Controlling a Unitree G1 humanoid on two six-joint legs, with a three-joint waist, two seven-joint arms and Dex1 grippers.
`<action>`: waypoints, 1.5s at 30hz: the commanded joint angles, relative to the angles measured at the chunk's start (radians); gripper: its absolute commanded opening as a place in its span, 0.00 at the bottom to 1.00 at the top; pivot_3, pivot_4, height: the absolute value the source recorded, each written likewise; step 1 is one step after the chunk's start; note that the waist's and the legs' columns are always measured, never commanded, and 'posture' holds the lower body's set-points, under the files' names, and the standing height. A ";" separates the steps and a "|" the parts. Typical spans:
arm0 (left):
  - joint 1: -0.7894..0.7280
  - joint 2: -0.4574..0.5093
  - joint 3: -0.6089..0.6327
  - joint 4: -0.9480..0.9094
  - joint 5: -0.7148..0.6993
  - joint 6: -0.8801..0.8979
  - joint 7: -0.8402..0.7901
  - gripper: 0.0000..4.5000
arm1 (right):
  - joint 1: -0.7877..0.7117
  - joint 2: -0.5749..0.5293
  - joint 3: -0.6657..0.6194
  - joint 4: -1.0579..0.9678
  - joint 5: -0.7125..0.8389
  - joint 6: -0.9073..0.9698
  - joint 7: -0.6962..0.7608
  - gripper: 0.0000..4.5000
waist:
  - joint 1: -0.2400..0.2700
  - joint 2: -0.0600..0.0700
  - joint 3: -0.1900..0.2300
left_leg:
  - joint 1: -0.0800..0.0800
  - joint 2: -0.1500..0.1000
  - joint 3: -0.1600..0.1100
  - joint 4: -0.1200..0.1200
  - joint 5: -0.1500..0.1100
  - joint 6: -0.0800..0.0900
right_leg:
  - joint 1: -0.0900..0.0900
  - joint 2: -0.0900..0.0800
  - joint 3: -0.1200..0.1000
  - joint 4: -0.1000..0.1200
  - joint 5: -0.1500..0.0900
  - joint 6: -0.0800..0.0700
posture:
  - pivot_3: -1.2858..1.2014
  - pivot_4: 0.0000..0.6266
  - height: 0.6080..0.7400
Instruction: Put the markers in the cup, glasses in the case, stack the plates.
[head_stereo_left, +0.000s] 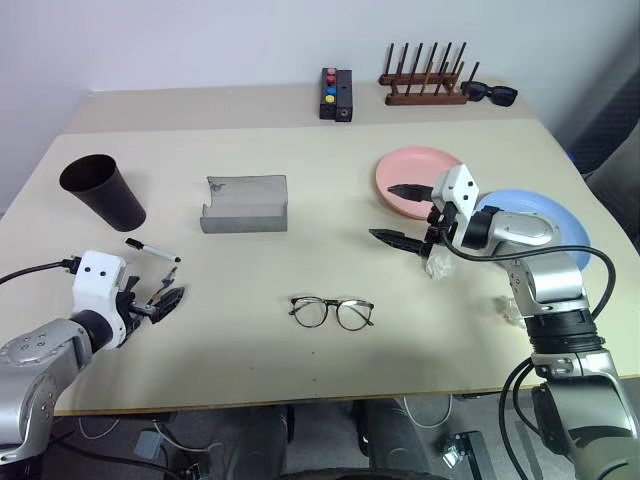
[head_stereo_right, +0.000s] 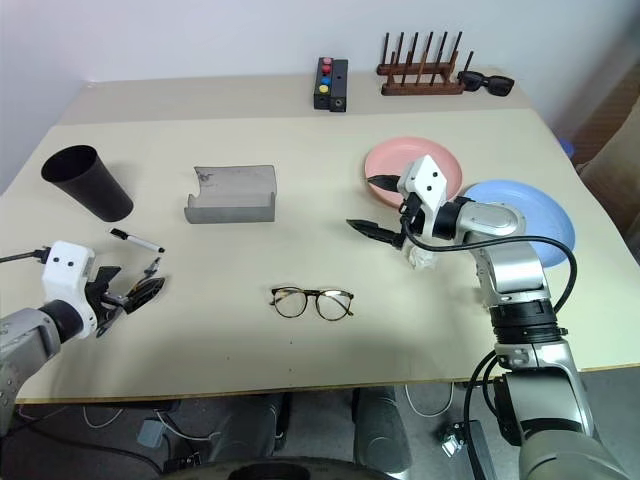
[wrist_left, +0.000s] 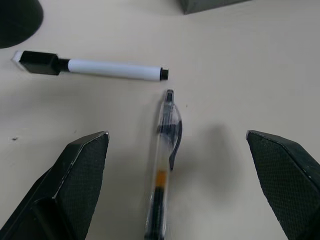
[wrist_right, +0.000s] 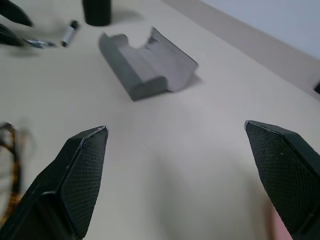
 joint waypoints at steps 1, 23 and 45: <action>-0.027 0.032 -0.035 -0.009 0.018 0.082 0.022 1.00 | 0.030 0.008 0.051 -0.174 0.089 0.093 0.039 0.99 | -0.002 0.000 0.000 | 0.000 0.000 0.000 0.000 0.000 0.000 | 0.000 0.000 0.000 0.000 0.000 0.000 | 0.52 0.24 0.99; -0.091 0.091 -0.045 0.075 0.066 0.157 0.034 0.01 | 0.109 0.186 0.234 -0.348 0.162 0.210 -0.063 1.00 | -0.003 0.001 -0.001 | 0.001 0.000 0.000 -0.001 0.000 0.000 | -0.001 0.000 0.000 0.001 0.000 0.000 | 0.52 0.24 0.99; -0.802 0.002 0.023 0.636 0.393 -0.805 0.329 0.01 | -0.064 0.385 0.210 -0.148 0.115 0.030 -0.147 1.00 | 0.001 -0.003 -0.002 | 0.000 0.000 -0.001 -0.002 0.002 -0.003 | -0.003 0.001 -0.001 0.001 0.003 0.004 | 0.52 0.24 0.99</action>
